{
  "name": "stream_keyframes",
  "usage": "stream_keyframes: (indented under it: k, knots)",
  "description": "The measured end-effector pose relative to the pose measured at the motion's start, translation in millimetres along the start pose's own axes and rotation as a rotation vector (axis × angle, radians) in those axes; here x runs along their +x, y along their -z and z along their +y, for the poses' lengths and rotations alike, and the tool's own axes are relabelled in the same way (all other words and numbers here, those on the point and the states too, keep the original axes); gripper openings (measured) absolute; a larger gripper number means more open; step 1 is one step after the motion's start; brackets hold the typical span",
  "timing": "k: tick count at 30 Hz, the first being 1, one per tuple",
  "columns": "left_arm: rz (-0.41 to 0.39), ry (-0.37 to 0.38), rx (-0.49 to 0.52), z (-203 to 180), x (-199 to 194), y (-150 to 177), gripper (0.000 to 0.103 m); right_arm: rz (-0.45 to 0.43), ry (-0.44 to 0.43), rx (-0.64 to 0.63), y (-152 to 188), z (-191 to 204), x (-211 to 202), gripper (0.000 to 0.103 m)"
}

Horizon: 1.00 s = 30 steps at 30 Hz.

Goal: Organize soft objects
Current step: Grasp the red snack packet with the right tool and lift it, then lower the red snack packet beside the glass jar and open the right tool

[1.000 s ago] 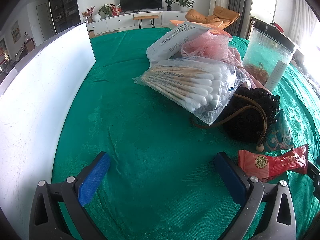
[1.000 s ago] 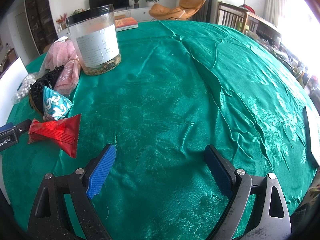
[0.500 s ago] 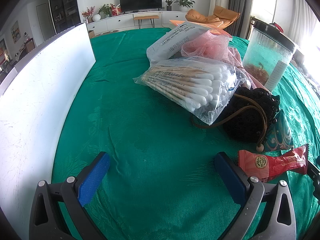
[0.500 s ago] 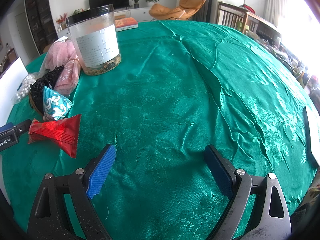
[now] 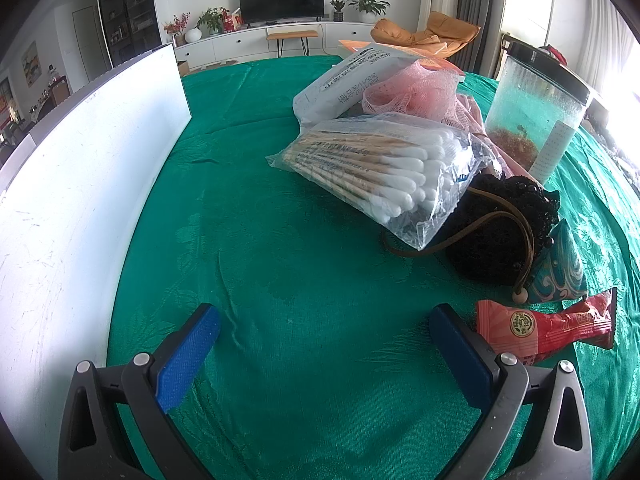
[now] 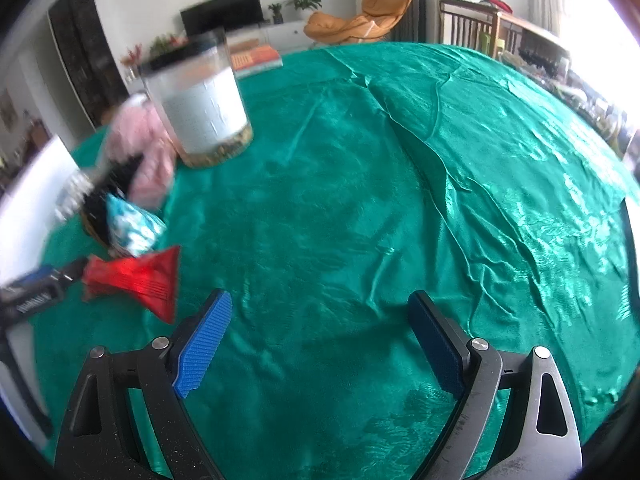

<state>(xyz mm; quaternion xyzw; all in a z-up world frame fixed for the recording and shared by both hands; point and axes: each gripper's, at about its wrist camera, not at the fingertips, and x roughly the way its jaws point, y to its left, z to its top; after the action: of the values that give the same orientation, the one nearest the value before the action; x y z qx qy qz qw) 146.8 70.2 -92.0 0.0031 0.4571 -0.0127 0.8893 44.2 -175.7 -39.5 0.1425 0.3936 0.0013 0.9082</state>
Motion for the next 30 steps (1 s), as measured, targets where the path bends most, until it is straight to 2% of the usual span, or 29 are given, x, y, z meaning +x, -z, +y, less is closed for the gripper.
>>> stream_keyframes:
  k: [2, 4, 6, 8, 11, 12, 13, 14, 18, 22, 24, 27, 29, 30]
  knots:
    - [0.0, 0.0, 0.0, 0, 0, 0, 0.103, -0.066, -0.089, -0.049, -5, 11, -17, 0.092]
    - [0.0, 0.0, 0.0, 1, 0, 0, 0.103, -0.049, -0.223, -0.223, -9, 43, -19, 0.092]
    - [0.0, 0.0, 0.0, 0, 0, 0, 0.103, 0.009, -0.2, -0.472, -10, 85, -5, 0.089]
    - [0.0, 0.0, 0.0, 0, 0, 0, 0.103, 0.082, -0.207, -0.639, -9, 117, 15, 0.088]
    - [0.0, 0.0, 0.0, 0, 0, 0, 0.103, 0.166, -0.182, -0.755, -6, 138, 44, 0.087]
    - [0.0, 0.0, 0.0, 0, 0, 0, 0.103, 0.194, -0.182, -0.767, -6, 139, 50, 0.067]
    - [0.0, 0.0, 0.0, 0, 0, 0, 0.103, 0.228, -0.19, -0.764, -4, 138, 54, 0.043]
    - [0.0, 0.0, 0.0, 0, 0, 0, 0.103, 0.253, -0.18, -0.751, -1, 135, 54, 0.024]
    - [0.0, 0.0, 0.0, 0, 0, 0, 0.103, 0.328, -0.165, -0.656, 8, 102, 36, 0.02]
    - [0.0, 0.0, 0.0, -1, 0, 0, 0.103, 0.346, -0.093, -0.425, 3, 38, 19, 0.02]
    - [0.0, 0.0, 0.0, 0, 0, 0, 0.103, 0.314, -0.043, -0.265, -15, -2, 25, 0.02]
    - [0.0, 0.001, 0.0, 0, 0, 0, 0.103, 0.261, -0.023, -0.048, -56, -37, 48, 0.021]
    - [0.0, 0.001, 0.0, 0, 0, 0, 0.103, 0.184, -0.064, 0.009, -85, -43, 62, 0.021]
    - [0.0, 0.001, 0.0, 0, 0, 0, 0.103, 0.122, -0.11, 0.036, -98, -45, 65, 0.026]
